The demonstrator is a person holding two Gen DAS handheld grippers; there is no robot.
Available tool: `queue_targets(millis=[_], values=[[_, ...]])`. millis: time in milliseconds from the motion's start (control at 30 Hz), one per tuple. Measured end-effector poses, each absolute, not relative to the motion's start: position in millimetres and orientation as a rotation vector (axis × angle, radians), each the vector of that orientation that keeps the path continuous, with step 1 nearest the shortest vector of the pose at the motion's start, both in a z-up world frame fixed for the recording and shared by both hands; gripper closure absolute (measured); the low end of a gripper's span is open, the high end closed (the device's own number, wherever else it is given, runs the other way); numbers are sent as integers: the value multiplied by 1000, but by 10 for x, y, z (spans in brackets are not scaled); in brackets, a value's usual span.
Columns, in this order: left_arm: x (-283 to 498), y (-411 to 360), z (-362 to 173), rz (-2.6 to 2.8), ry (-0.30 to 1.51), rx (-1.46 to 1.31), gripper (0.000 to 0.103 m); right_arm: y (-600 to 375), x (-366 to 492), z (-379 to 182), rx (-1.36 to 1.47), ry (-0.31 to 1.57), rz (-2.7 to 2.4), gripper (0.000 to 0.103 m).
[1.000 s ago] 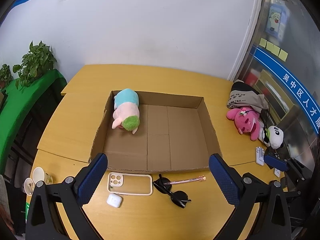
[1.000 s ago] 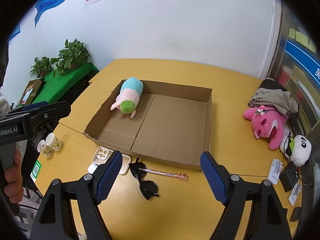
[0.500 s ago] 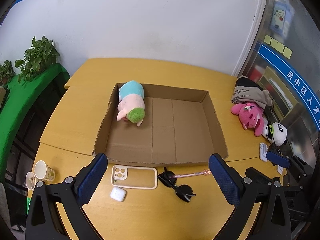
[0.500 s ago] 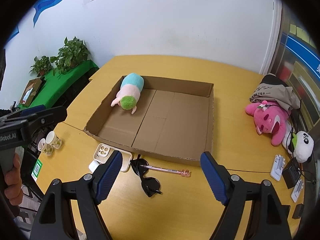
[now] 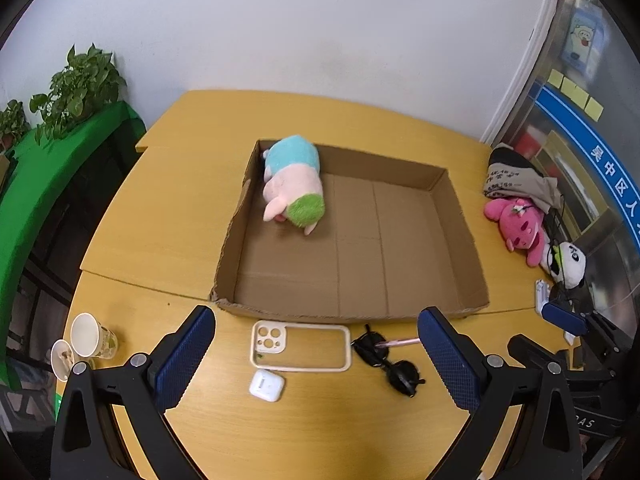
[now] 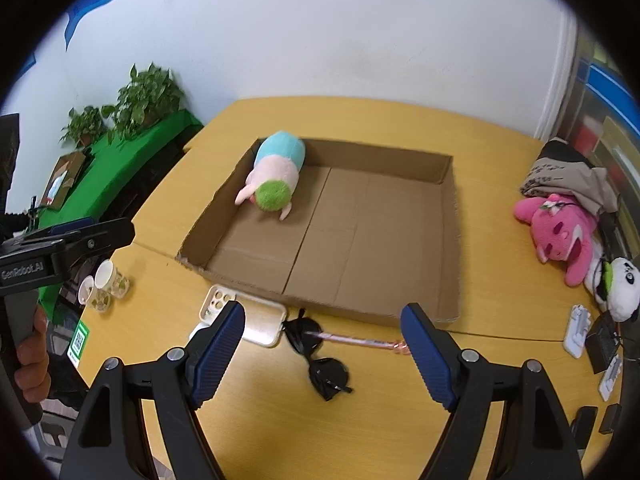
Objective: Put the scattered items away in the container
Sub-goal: 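Lower the right gripper toward the white phone case beside the box, then close the right gripper on the phone case rim and lift it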
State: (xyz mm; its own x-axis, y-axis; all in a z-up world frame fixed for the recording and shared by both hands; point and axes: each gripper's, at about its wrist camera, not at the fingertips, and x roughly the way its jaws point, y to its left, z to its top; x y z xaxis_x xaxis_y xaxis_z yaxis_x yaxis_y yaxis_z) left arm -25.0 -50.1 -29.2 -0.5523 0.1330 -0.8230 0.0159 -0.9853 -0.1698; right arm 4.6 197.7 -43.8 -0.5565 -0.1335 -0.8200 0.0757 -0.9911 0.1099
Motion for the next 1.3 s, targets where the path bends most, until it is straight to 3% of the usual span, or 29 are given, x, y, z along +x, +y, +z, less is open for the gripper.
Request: queue_targets(millis=[333,600,700,767,933,1100,1200,1233,1300], values=[[-503,-1088,-1382,2444,-471,-1729,1,1574,-260,-1424,1687,-391,-2371,23],[-812,-1171,-2203,2299,-485,-1892,14,1350,-473,-2232,1848,-710,-2195,28],[-861,-1166,-2415,2276,-460,-1923,30,1229,-588,-2431,1876,-681,-2206,32],[-886,-1149,-2528,2256,-429,-1967,30,1167,-650,-2539,1900,-643,-2214,39],[-856,-1136,-2659,2244,-427,-1984,40,1128,-761,-2692,1934,-567,-2267,41],[-832,-1110,-2619,2293,-355,-1971,59,1097,-856,-2739,1934,-520,-2301,52],[-806,-1116,-2610,2289,-371,-1979,83,1033,-874,-2739,1942,-446,-2313,77],[-797,-1126,-2605,2292,-373,-1985,86,1024,-871,-2750,1952,-434,-2310,89],[-769,-1135,-2593,2293,-378,-1995,88,1024,-851,-2762,1964,-424,-2303,92]])
